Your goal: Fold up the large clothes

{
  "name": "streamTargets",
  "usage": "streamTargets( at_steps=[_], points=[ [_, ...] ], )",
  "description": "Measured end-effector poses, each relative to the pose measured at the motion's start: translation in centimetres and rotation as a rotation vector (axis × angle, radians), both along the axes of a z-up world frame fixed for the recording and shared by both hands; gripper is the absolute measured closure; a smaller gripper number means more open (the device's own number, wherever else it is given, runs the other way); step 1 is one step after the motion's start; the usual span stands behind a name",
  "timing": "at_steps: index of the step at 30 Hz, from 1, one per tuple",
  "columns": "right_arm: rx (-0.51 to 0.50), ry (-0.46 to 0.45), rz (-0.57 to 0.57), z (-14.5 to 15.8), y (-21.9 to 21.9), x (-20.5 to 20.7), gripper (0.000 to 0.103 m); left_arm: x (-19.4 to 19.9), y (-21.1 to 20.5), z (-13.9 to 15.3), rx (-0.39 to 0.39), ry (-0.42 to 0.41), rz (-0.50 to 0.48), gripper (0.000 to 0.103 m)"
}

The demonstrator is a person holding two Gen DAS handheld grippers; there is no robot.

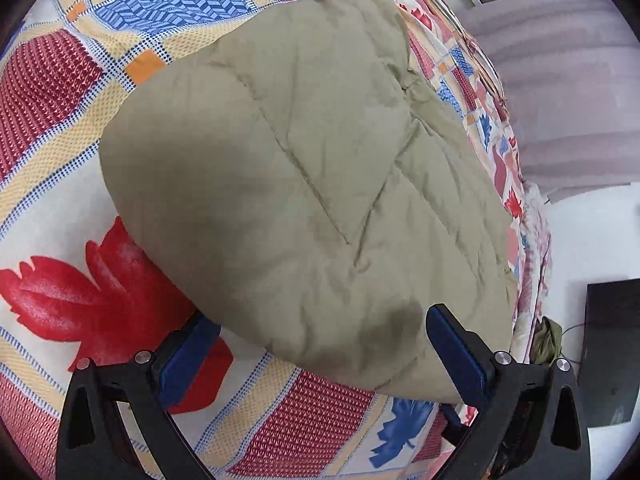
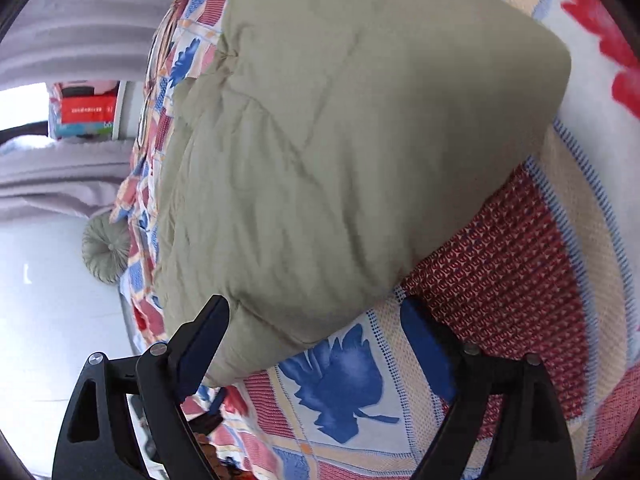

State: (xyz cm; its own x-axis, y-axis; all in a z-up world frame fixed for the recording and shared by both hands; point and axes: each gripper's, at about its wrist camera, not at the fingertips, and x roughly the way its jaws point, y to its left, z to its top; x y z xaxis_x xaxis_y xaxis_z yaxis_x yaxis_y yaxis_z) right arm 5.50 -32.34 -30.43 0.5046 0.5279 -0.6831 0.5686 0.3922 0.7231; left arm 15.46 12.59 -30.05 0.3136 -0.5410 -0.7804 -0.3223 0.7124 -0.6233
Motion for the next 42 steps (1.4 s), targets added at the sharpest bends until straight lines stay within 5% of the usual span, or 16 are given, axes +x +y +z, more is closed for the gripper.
streamTargets(
  at_steps=[9,12,13,17,18,20,23,33,42],
  points=[
    [0.085,-0.046,-0.024,-2.2,0.8,3.9,0.013,4.4,-1.2,-1.2,0.034,-0.029,0.023,0.001],
    [0.072,-0.048,-0.027,-2.6,0.9,5.4,0.013,5.4,-1.6,-1.3,0.049,-0.032,0.004,0.038],
    [0.072,-0.046,-0.030,-2.7,0.9,5.8,0.013,5.6,-1.6,-1.3,0.027,-0.038,-0.005,0.059],
    [0.099,-0.034,-0.056,-3.0,0.8,6.2,0.015,6.1,-2.5,0.6,0.076,-0.096,-0.055,0.080],
    [0.106,-0.035,-0.059,-2.9,0.8,6.1,0.019,6.0,-2.8,1.3,0.100,-0.113,-0.071,0.081],
    [0.125,-0.045,-0.064,-2.8,0.7,6.0,0.052,5.7,-3.2,2.7,0.139,-0.147,-0.099,0.083],
    [0.132,-0.072,-0.067,-1.9,0.6,5.6,0.072,4.8,-3.5,4.4,0.169,-0.180,-0.127,0.083],
    [0.128,-0.109,0.008,1.6,1.3,1.4,0.077,-3.0,-1.0,7.1,0.138,-0.159,-0.200,0.083],
    [0.189,-0.013,0.011,0.7,3.9,-8.1,0.077,-12.8,2.1,4.6,0.142,-0.005,-0.220,0.082]
  ],
)
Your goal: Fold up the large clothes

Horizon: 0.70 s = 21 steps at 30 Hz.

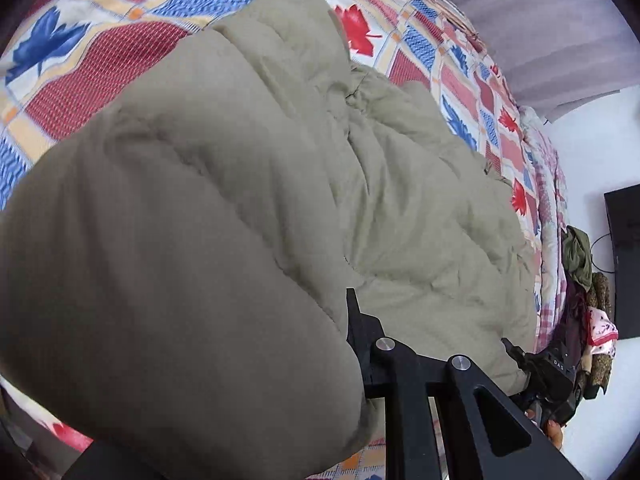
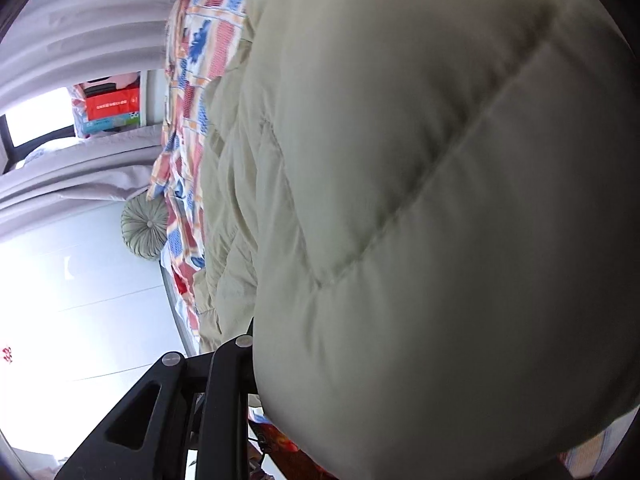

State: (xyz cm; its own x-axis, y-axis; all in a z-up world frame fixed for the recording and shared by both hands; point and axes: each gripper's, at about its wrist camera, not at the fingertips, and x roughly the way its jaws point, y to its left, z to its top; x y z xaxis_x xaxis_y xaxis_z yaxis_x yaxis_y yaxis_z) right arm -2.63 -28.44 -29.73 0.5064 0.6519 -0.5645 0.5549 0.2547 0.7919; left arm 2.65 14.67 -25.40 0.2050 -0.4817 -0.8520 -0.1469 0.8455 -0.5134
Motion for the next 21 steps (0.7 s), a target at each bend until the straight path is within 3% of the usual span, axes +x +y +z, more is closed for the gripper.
streamTargets(
  at_steps=[4,7,11,16,18,19,20,21],
  points=[
    [0.011,0.049,-0.018,-1.2,0.2,-1.7,0.069,-2.0,1.1,-0.4,0.052,0.039,0.021,0.067],
    [0.000,0.101,0.003,-1.0,0.0,-1.6,0.060,-3.0,1.5,0.9,0.096,0.045,-0.028,0.067],
    [-0.092,0.134,0.104,1.9,-0.8,-1.8,0.047,-4.8,2.4,4.4,0.205,0.019,-0.119,0.067],
    [-0.221,0.105,0.211,6.6,-1.6,-2.1,0.046,-4.8,2.6,8.8,0.277,-0.075,-0.167,0.067],
    [-0.267,0.060,0.223,8.4,-1.8,-1.8,0.054,-3.9,2.4,10.3,0.268,-0.129,-0.171,0.067],
    [-0.289,0.030,0.232,9.2,-1.7,-1.3,0.071,-3.2,2.1,10.7,0.258,-0.149,-0.171,0.067],
    [-0.321,0.004,0.247,10.2,-1.5,-0.7,0.079,-2.3,1.4,11.2,0.237,-0.176,-0.177,0.067],
    [-0.351,-0.016,0.255,10.7,-1.5,-0.2,0.079,-1.4,0.6,11.3,0.217,-0.198,-0.186,0.067]
  ],
)
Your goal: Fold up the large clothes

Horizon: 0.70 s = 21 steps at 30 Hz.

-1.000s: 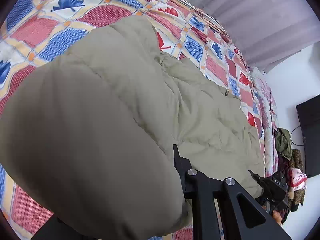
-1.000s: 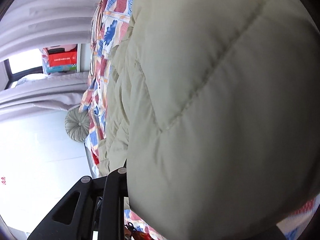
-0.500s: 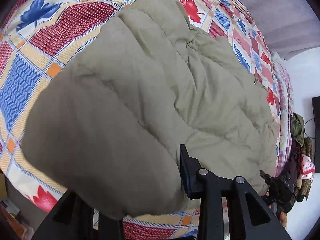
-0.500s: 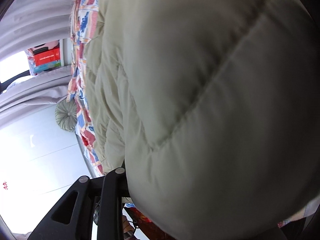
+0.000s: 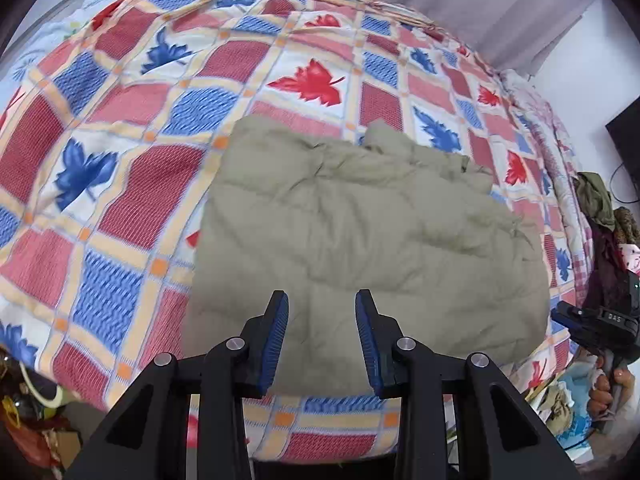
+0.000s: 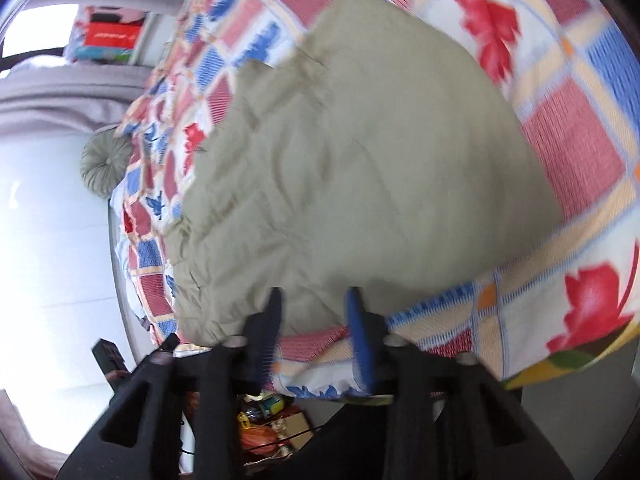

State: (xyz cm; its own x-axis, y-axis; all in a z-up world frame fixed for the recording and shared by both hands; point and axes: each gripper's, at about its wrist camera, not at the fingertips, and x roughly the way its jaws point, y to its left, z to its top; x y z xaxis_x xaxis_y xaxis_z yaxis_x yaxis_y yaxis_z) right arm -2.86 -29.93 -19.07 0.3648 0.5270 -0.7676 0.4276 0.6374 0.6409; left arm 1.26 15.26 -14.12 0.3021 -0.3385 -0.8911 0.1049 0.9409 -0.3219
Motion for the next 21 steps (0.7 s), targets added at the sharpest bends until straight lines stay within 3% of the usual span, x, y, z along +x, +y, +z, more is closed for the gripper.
streamTargets(
  at_steps=[6,9,12,15,17,21],
  points=[
    [-0.119,-0.091,0.112,-0.7,3.3,6.5,0.079,7.2,-8.9,-3.2,-0.055,-0.066,-0.097,0.067],
    [-0.149,-0.142,0.169,-0.9,6.0,9.0,0.079,10.0,-12.4,-6.0,-0.014,-0.074,-0.092,0.067],
    [-0.249,-0.158,0.240,-2.9,8.6,12.5,0.079,12.6,-13.7,-9.8,0.030,-0.043,-0.056,0.067],
    [-0.286,-0.118,0.269,-6.3,9.1,14.8,0.080,14.5,-13.4,-12.2,0.029,-0.024,-0.019,0.067],
    [-0.298,-0.095,0.256,-8.2,8.7,15.9,0.097,15.4,-13.7,-13.1,0.045,-0.026,-0.030,0.067],
    [-0.231,-0.062,0.219,-10.8,7.2,16.7,0.103,16.2,-14.4,-13.1,0.079,-0.022,-0.065,0.067]
  ],
)
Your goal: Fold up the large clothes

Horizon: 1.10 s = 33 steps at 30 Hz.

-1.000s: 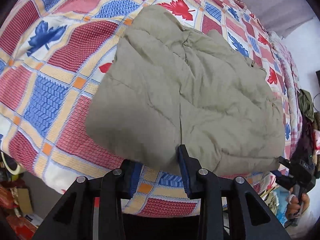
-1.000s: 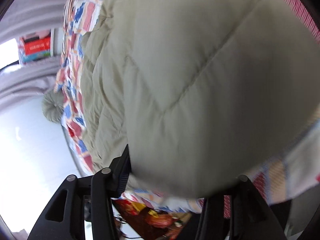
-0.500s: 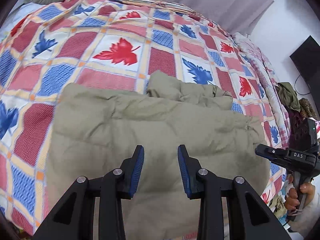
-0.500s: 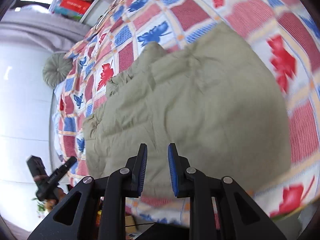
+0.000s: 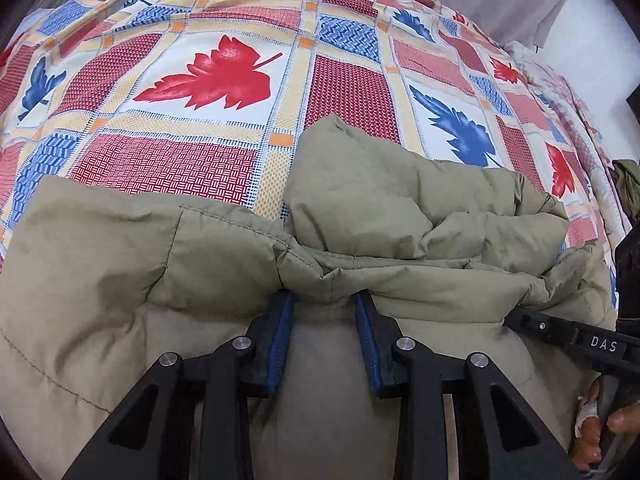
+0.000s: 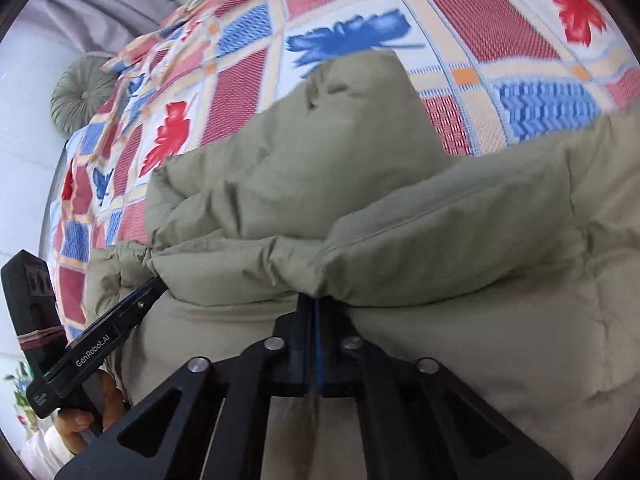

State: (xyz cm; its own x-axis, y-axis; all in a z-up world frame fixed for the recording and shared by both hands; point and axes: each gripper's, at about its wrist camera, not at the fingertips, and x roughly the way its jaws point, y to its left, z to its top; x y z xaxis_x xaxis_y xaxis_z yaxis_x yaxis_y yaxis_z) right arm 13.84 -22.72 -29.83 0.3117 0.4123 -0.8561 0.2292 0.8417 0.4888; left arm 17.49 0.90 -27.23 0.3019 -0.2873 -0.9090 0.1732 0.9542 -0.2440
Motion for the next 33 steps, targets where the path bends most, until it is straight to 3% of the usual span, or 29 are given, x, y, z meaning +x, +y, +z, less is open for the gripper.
streamTargets(
  at_steps=[3,7,11,14,18,23,29,33],
  points=[
    [0.005,0.019,0.015,0.7,-0.5,0.1,0.103,-0.3,1.7,1.9,0.024,-0.027,0.007,0.067],
    [-0.130,-0.006,0.005,3.6,-3.7,-1.6,0.103,-1.1,7.7,3.9,0.118,-0.080,0.113,0.067],
    [-0.244,0.022,-0.130,4.6,-10.0,-4.7,0.103,-1.1,12.0,2.4,0.179,-0.045,0.171,0.067],
    [-0.201,0.043,-0.194,3.4,-12.6,-5.7,0.103,-0.5,11.3,0.4,0.227,-0.038,0.141,0.067],
    [-0.219,0.060,-0.209,1.2,-12.4,-4.4,0.103,0.5,9.5,-0.9,0.290,-0.048,0.135,0.065],
    [-0.244,0.089,-0.216,0.6,-11.8,-3.1,0.103,0.8,10.1,-0.2,0.260,-0.011,0.161,0.065],
    [-0.254,0.071,-0.192,3.6,-10.6,-4.6,0.099,-0.9,10.7,2.5,0.286,-0.008,0.159,0.065],
    [-0.222,0.048,-0.164,5.9,-8.4,-7.0,0.099,-2.6,11.2,4.3,0.260,0.003,0.179,0.063]
  ],
)
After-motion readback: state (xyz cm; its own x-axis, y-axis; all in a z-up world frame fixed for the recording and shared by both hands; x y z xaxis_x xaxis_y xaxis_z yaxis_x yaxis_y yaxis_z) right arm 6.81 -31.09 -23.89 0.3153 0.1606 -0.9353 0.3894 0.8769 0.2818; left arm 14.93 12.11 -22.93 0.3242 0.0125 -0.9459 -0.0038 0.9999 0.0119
